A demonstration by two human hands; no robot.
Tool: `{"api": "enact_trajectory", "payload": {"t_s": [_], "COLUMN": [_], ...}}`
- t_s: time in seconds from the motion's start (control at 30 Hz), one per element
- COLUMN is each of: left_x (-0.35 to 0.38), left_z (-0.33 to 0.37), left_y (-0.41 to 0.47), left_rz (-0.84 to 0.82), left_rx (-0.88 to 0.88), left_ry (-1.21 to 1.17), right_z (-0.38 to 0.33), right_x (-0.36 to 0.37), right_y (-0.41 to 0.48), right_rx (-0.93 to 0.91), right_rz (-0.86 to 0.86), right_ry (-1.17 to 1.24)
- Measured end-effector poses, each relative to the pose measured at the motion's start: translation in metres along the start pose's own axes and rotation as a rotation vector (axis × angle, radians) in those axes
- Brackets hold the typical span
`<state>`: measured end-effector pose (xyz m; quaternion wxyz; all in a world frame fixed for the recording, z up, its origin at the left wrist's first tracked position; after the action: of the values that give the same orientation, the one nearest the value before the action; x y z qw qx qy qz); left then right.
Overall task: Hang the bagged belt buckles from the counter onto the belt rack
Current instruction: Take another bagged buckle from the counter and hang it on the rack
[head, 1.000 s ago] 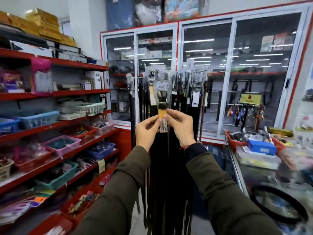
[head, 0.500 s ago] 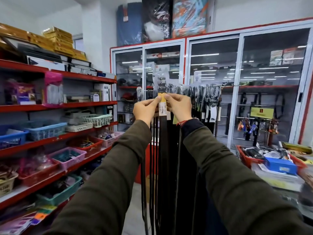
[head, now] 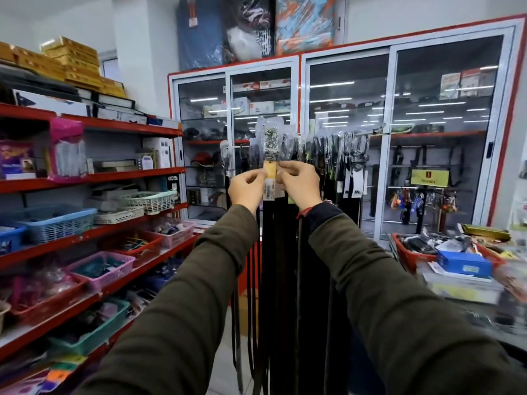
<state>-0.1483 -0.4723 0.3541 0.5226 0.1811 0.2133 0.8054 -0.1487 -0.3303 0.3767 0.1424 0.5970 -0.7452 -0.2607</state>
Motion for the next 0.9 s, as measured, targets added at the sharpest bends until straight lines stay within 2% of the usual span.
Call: {"api": "enact_trajectory", "payload": {"t_s": [0.07, 0.17, 0.23, 0.3, 0.4, 0.57, 0.73, 0.9], "left_x": [0.007, 0.022, 0.035, 0.054, 0.092, 0.166, 0.244, 0.316], "left_z": [0.002, 0.000, -0.009, -0.023, -0.047, -0.101, -0.152, -0.190], "left_y": [-0.011, -0.037, -0.059, -0.083, -0.120, -0.184, -0.244, -0.304], "left_rz": [-0.001, 0.022, 0.084, 0.084, -0.074, -0.308, -0.544, -0.803], "left_rx": [0.133, 0.324, 0.454, 0.553, 0.635, 0.621, 0.538, 0.475], "left_ry": [0.186, 0.307, 0.484, 0.645, 0.634, 0.685, 0.706, 0.658], "right_z": [0.001, 0.018, 0.039, 0.066, 0.112, 0.189, 0.265, 0.331], "right_x": [-0.008, -0.024, -0.038, -0.058, -0.095, -0.169, -0.254, -0.350], "right_y": [-0.014, -0.035, -0.045, -0.055, -0.072, -0.106, -0.144, -0.187], "right_rx": [-0.160, -0.371, -0.450, -0.443, -0.325, -0.127, 0.194, 0.585], "right_rz": [0.024, 0.080, 0.154, 0.223, 0.259, 0.289, 0.357, 0.510], "right_ry": [-0.187, -0.424, -0.535, -0.627, -0.706, -0.817, -0.858, -0.750]}}
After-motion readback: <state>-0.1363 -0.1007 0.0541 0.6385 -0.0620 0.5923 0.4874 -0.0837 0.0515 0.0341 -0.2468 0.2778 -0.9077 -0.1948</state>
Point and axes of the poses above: each hand's wrist, its own y-axis towards the middle knuckle, its own x-axis out of the palm, z = x × y, the point moved 5 cm from there along y, towards the middle knuckle, and after that the axes turned 3 degrees about x, right-handed, at the moved point
